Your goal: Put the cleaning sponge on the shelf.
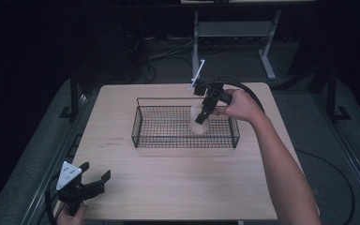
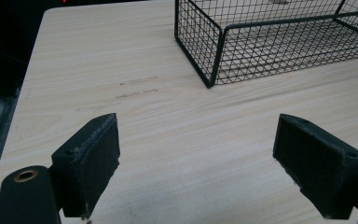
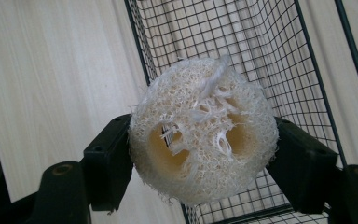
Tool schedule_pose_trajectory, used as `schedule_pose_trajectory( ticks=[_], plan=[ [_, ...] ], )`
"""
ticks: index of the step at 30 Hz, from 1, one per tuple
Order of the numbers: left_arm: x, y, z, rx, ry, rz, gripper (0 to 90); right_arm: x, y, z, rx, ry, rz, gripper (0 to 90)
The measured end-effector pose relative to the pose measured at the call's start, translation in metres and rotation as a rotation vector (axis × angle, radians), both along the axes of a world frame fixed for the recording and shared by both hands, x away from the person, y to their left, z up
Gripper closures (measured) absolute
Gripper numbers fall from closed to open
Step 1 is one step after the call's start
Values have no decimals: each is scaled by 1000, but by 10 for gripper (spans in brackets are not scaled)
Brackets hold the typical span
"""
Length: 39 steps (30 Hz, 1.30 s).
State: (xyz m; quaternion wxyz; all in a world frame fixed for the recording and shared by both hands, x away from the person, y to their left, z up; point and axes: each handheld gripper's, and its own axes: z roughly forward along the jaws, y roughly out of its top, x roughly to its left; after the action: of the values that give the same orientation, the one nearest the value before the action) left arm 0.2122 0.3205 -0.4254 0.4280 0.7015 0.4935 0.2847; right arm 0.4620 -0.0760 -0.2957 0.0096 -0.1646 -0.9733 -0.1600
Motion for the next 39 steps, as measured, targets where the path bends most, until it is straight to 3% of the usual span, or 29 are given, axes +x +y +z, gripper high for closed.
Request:
schedule_pose_trajectory(
  ticks=[9,33,39],
  plan=[
    [0,1,0,3,-3,-2,138,10,5,-4,2,-2,-14,274],
    [-1,0,0,8,-6,-4,138,35,9,-38,-55,22,-54,273],
    [-1,0,0,6,-5,-1,138,38,7,-45,-33,35,-70,273]
  ],
)
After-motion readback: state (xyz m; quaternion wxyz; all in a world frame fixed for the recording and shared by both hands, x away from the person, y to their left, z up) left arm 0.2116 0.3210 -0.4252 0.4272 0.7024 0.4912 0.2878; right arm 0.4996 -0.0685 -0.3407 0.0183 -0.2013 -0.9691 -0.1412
